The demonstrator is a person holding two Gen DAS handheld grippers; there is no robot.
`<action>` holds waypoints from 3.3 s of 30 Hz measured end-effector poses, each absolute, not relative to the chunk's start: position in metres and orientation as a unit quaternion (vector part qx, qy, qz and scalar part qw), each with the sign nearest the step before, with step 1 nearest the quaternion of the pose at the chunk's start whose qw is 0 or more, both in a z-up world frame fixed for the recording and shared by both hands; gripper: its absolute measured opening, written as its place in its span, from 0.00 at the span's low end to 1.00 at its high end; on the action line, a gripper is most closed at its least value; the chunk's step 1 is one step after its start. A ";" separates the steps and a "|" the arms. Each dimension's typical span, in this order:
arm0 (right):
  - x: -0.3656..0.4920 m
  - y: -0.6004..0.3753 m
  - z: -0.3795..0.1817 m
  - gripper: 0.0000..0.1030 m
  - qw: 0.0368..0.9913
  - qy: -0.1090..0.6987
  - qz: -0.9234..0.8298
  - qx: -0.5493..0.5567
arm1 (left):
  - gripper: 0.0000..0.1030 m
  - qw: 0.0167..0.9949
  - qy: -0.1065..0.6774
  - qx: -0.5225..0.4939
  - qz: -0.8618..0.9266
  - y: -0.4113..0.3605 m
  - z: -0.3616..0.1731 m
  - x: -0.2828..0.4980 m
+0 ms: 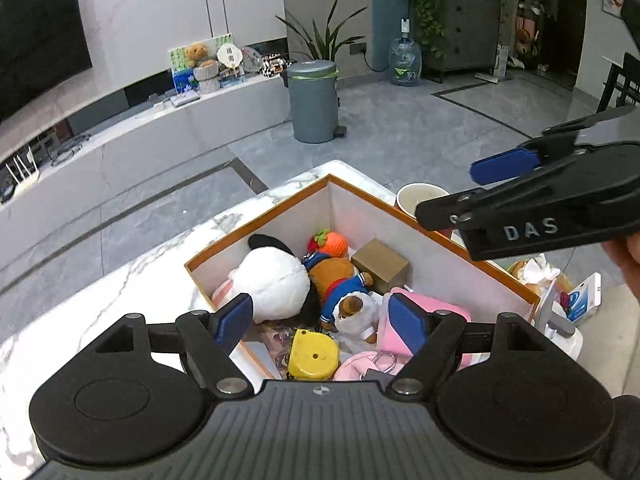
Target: Organize objects
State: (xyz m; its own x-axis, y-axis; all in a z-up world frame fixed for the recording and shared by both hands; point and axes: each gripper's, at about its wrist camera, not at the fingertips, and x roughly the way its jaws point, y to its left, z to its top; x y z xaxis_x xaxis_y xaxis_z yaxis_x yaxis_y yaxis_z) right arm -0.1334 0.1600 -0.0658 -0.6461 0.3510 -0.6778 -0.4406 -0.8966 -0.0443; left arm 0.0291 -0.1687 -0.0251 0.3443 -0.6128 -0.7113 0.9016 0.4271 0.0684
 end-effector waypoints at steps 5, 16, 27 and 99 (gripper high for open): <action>-0.116 0.159 -0.063 0.66 0.240 0.080 0.902 -0.349 | 1.00 0.806 0.321 0.206 -0.453 -0.172 -0.031 0.031; -0.072 0.158 -0.098 0.87 0.289 0.143 0.875 -0.361 | 1.00 0.787 0.408 0.166 -0.431 -0.164 -0.072 0.034; -0.059 0.132 -0.110 0.91 0.311 0.177 0.866 -0.349 | 1.00 0.806 0.371 0.196 -0.418 -0.156 -0.065 0.013; -0.071 0.110 -0.137 0.93 0.335 0.126 0.855 -0.374 | 1.00 0.813 0.399 0.179 -0.385 -0.134 -0.081 0.021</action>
